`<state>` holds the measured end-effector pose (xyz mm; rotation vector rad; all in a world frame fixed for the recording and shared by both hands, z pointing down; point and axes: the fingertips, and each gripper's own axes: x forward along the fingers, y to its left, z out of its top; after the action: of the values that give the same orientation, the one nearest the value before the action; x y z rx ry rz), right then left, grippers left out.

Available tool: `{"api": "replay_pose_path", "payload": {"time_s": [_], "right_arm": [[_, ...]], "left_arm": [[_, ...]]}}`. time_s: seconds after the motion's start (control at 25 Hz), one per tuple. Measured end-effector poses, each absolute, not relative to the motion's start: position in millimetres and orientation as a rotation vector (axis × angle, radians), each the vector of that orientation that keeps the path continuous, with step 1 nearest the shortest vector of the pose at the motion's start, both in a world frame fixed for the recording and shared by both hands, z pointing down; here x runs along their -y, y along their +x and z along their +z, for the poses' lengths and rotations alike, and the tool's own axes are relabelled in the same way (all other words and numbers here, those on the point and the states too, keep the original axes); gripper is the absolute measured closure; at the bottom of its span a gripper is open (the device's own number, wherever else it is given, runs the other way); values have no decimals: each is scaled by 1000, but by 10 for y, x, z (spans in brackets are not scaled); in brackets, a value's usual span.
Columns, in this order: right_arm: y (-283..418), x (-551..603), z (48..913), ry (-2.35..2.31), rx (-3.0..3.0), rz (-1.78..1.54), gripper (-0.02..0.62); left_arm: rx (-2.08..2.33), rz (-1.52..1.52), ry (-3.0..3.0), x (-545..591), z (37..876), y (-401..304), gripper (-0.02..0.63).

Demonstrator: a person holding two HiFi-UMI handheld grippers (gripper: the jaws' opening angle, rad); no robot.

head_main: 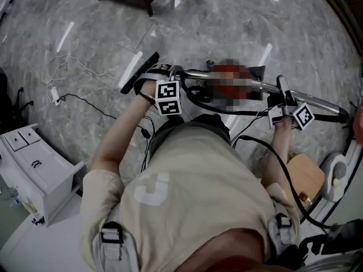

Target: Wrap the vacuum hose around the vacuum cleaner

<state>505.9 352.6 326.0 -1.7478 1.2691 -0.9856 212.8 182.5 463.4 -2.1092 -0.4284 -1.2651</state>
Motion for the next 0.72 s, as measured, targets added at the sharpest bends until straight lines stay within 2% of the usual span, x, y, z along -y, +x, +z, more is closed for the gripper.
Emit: {"api": "replay_pose_path", "payload": {"time_s": [0.32,0.48,0.72], "right_arm": [[4692,-3318,3135,-1802,-1249,-1014,477],[4596,-3165,3053,-1779,-1275,-1012,477],[4503,-2787,2969,-1735,-1381,-1013,476]], "left_arm": [[511,-1244,-2196,-1760,4773,1947,422],[495,-1234,-2224,-1736,4773,2002,359],[499,-1284,-2127,-1525,5116,2054,362]]}}
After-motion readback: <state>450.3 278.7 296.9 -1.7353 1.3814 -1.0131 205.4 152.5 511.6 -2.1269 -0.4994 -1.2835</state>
